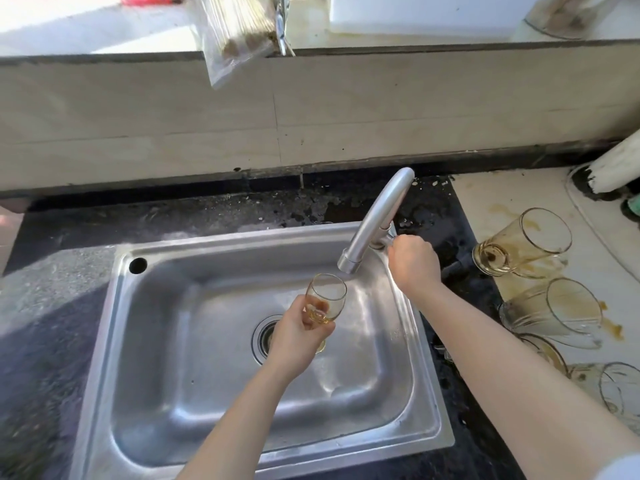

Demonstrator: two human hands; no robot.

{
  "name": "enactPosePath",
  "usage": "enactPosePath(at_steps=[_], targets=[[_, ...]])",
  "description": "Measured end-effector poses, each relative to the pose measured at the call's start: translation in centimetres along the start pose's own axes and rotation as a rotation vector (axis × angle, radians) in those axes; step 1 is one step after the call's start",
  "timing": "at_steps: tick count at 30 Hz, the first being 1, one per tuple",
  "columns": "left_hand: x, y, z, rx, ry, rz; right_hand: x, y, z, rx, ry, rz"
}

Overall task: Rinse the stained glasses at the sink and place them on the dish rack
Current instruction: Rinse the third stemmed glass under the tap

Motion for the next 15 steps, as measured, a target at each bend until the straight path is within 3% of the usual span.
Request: enactPosePath(at_steps=[15], targets=[[-0.6, 0.8, 0.5, -0.030, 0.033, -0.075, -1.3, -0.3, -1.1, -0.039, -0.098, -0.165]])
Point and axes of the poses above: each hand's wrist, its own z-axis towards the middle knuckle, its own y-axis out of the palm, x = y × z, the point moved 4 cm from there along z, towards the middle knuckle, and after that the axes turned 15 degrees about z, right-handed, at the moved point
